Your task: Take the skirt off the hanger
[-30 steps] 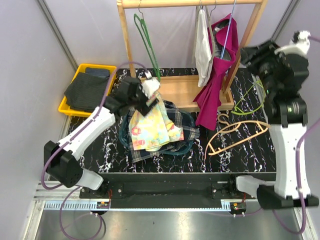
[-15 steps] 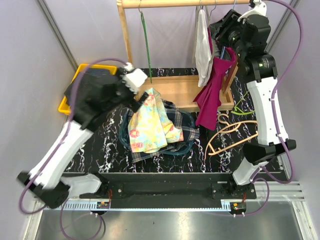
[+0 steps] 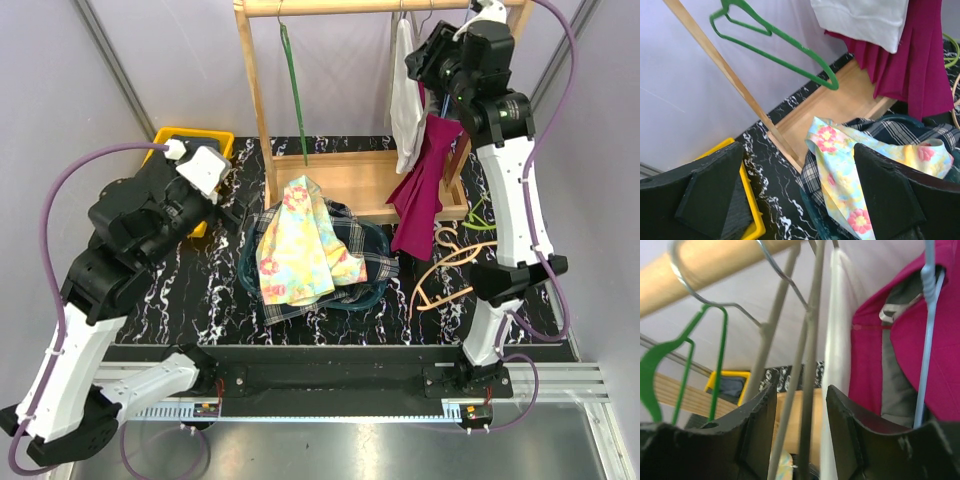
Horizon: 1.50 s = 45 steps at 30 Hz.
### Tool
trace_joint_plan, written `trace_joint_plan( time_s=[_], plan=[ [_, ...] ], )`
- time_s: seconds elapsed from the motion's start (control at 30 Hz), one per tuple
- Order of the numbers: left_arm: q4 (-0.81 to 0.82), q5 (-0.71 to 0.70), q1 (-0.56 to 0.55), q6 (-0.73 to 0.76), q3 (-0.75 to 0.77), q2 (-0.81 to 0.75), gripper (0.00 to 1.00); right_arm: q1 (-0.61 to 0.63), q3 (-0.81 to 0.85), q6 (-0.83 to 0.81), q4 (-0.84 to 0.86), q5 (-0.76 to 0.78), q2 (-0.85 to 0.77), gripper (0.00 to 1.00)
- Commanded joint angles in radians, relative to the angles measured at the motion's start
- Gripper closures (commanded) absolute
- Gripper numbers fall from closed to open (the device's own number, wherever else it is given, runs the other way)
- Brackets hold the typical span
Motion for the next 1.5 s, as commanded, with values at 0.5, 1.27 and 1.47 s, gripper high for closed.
trace_joint_plan(
  time_s=[0.5,1.27,1.47],
  plan=[
    [0.004,0.046,0.001,-0.064,0.057,-0.009,0.01,0.052,0.077,-0.177,-0.01,0.171,0.01,1.0],
    [-0.007,0.104,0.013,-0.108,0.098,0.003,0.01,0.09,-0.447,-0.204,0.131,0.076,-0.442,1.0],
    [-0.005,0.147,0.013,-0.117,0.121,0.017,0.01,0.098,-0.883,-0.145,-0.016,-0.014,-0.76,1.0]
  ],
)
